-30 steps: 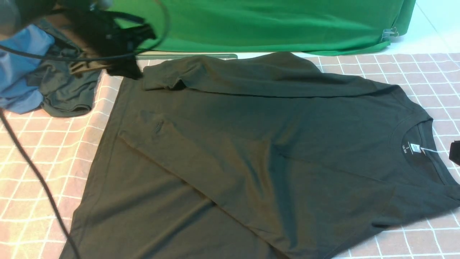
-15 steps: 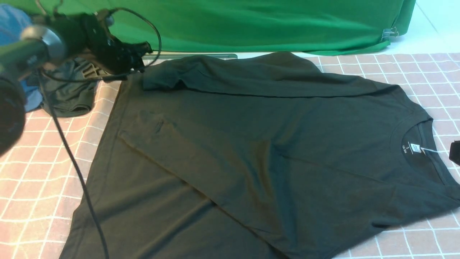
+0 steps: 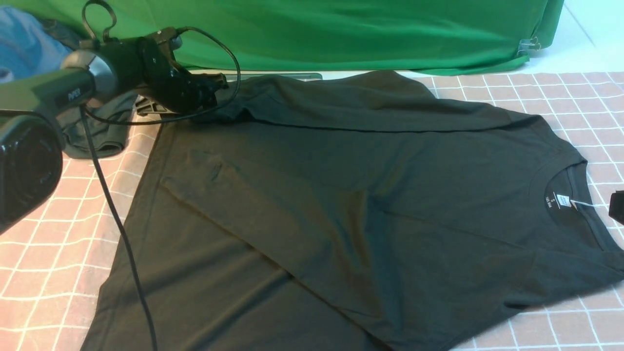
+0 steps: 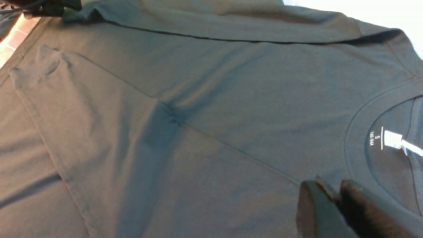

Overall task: Fold a long-sleeved shirt over a pink coffee tablecloth.
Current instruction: 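Grab the top left corner of the dark shirt with the left gripper, then fold the left side of the dark shirt inward over its body with the left gripper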

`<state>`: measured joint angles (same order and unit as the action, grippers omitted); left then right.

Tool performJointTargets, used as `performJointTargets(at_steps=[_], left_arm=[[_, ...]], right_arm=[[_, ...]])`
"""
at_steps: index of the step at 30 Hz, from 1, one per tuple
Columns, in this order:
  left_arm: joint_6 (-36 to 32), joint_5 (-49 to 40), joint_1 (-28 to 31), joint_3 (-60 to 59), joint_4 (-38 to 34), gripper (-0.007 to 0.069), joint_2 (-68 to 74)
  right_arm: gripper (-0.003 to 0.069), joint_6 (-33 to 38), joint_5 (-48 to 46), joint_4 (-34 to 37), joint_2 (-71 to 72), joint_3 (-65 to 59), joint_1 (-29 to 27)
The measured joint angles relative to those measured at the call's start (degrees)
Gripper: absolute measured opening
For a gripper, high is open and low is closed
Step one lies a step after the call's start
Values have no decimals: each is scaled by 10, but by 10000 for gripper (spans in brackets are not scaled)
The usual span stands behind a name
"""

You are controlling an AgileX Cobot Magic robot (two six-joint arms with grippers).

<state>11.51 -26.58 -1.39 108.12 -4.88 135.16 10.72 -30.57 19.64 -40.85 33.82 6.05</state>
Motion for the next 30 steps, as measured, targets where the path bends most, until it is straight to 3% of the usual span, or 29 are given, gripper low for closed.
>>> performJointTargets(at_steps=[4, 6, 8, 12, 14, 30], left_arm=[[-1, -1, -2, 0, 10, 421, 0], [-10, -3, -2, 0, 13, 384, 1], [-22, -5, -2, 0, 15, 316, 2], [-62, -6, -7, 0, 17, 90, 2], [-78, -8, -13, 0, 24, 43, 0], [-61, -197, -21, 0, 9, 33, -161]], right_arm=[[133, 0, 0, 0, 0, 0, 0], [133, 0, 0, 0, 0, 0, 0], [133, 1, 0, 0, 0, 0, 0], [133, 1, 0, 0, 0, 0, 0], [133, 1, 0, 0, 0, 0, 0], [144, 1, 0, -1, 0, 0, 0]])
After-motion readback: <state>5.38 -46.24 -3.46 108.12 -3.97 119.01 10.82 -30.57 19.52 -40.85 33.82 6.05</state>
